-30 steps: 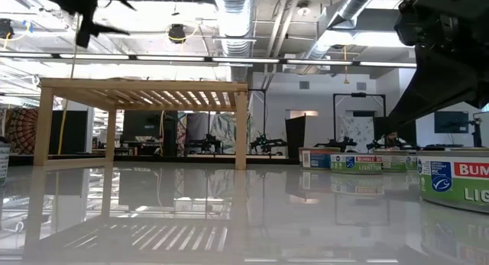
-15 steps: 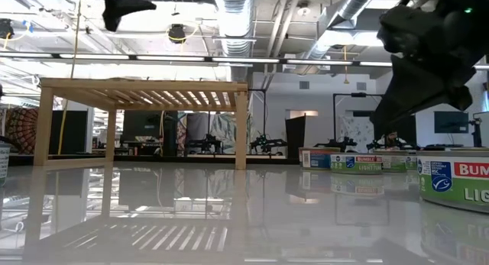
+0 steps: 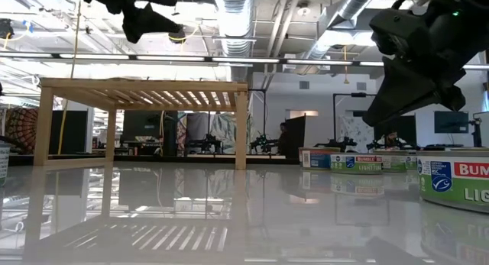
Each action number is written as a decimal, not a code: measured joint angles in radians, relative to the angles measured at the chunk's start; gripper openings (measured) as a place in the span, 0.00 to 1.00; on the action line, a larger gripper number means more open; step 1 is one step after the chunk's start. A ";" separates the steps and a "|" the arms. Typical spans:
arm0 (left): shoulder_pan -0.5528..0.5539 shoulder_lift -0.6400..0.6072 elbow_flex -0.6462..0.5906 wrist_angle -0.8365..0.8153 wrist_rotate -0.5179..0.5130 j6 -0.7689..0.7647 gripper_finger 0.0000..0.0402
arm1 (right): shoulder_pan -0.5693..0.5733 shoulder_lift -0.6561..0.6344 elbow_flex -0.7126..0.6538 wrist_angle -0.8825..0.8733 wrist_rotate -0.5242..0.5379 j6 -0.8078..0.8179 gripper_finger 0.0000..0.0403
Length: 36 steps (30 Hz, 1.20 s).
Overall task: Stack canned seafood by type on shelf
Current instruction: Put the green tuna can on the shelf
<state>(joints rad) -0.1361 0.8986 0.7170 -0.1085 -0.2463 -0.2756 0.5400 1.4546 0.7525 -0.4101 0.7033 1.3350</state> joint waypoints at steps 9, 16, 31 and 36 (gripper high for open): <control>-0.194 0.223 0.000 0.133 -0.159 -0.169 0.62 | 0.000 0.000 0.000 -0.002 -0.008 -0.008 0.05; -0.201 0.352 0.000 0.134 -0.226 -0.429 0.62 | -0.079 0.000 0.000 -0.059 -0.067 0.003 0.10; -0.200 0.644 0.000 0.335 -0.292 -0.578 0.62 | -0.500 0.000 0.000 -0.110 -0.152 -0.270 0.10; -0.200 0.693 0.000 0.361 -0.266 -0.605 0.62 | -0.544 0.020 0.000 -0.100 -0.209 -0.312 0.04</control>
<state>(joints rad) -0.3363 1.5916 0.7170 0.2523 -0.5119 -0.8801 -0.0036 1.4741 0.7525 -0.5099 0.4947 1.0234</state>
